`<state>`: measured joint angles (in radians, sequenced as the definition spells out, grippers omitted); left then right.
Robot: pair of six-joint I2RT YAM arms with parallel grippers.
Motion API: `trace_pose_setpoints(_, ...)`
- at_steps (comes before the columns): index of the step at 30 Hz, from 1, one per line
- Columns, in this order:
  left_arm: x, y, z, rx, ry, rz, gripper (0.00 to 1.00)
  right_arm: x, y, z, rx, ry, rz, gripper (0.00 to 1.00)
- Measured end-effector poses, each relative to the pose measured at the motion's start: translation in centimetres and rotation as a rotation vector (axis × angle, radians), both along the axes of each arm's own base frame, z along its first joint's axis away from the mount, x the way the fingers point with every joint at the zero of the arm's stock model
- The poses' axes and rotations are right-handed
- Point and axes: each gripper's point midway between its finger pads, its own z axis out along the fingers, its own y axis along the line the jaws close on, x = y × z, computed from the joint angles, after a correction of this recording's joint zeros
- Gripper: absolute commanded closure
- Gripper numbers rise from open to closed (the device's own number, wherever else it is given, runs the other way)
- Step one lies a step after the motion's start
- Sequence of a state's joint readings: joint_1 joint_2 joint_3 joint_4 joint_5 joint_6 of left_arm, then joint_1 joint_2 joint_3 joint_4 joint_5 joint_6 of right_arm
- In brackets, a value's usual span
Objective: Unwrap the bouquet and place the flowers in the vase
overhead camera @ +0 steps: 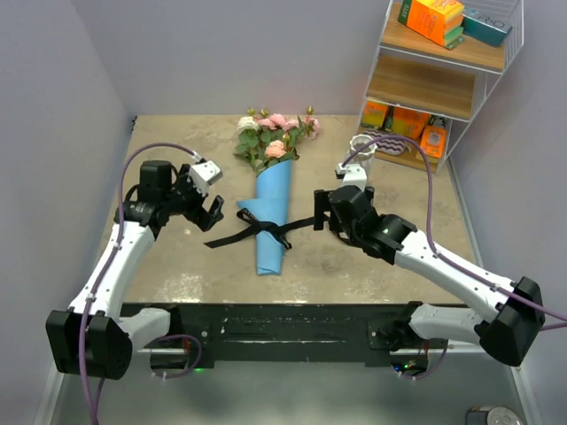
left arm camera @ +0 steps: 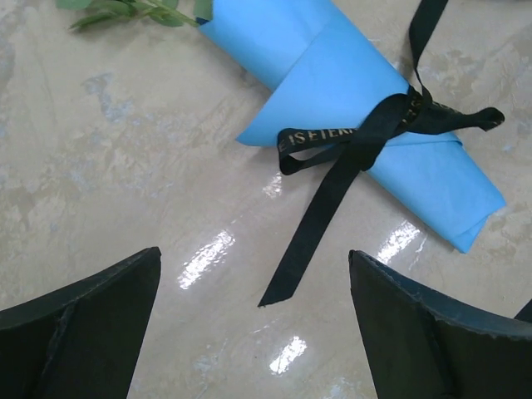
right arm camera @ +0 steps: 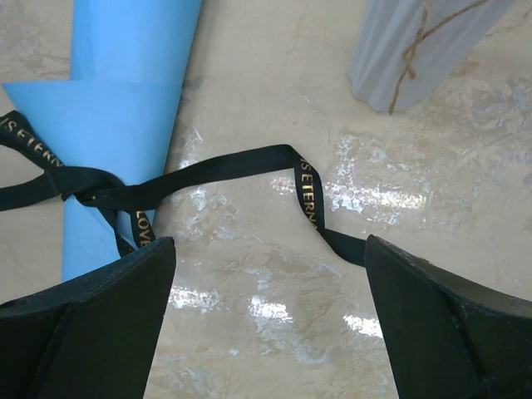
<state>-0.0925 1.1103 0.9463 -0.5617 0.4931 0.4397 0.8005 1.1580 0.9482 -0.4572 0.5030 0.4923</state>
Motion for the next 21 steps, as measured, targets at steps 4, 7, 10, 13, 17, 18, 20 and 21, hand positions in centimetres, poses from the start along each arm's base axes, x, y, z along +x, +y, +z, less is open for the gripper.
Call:
trace_pose_setpoints(4, -1.4, -2.3, -2.7, 0.023, 0.046, -0.085, 0.01, 0.1, -0.7, -0.8, -0.011, 0.000, -0.047, 0.01)
trace_pose_setpoints(7, -2.3, -4.0, -5.6, 0.054, 0.099, -0.152, 0.01, 0.3, -1.1, -2.3, -0.034, 0.027, -0.093, 0.02)
trace_pose_setpoints(10, -2.4, -5.1, -8.3, 0.077, 0.158, -0.192, 0.01, 0.4, -1.2, -4.6, -0.068, 0.078, -0.131, 0.02)
trace_pose_setpoints(13, -1.5, -5.3, -10.8, 0.100, 0.199, -0.202, 0.01, 0.2, -1.2, -6.6, -0.099, 0.130, -0.158, 0.03)
trace_pose_setpoints(17, -0.8, -5.5, -12.7, 0.120, 0.212, -0.224, 0.01, -0.2, -1.6, -8.0, -0.107, 0.158, -0.180, 0.04)
trace_pose_setpoints(18, -0.5, -5.7, -12.7, 0.123, 0.198, -0.233, 0.01, -0.3, -1.7, -8.2, -0.109, 0.160, -0.188, 0.05)
trace_pose_setpoints(20, 0.0, -6.2, -12.6, 0.127, 0.160, -0.248, 0.01, -0.4, -2.0, -8.6, -0.113, 0.160, -0.202, 0.05)
trace_pose_setpoints(21, 0.1, -6.5, -12.6, 0.132, 0.142, -0.260, 0.01, -0.4, -2.1, -8.7, -0.113, 0.160, -0.208, 0.06)
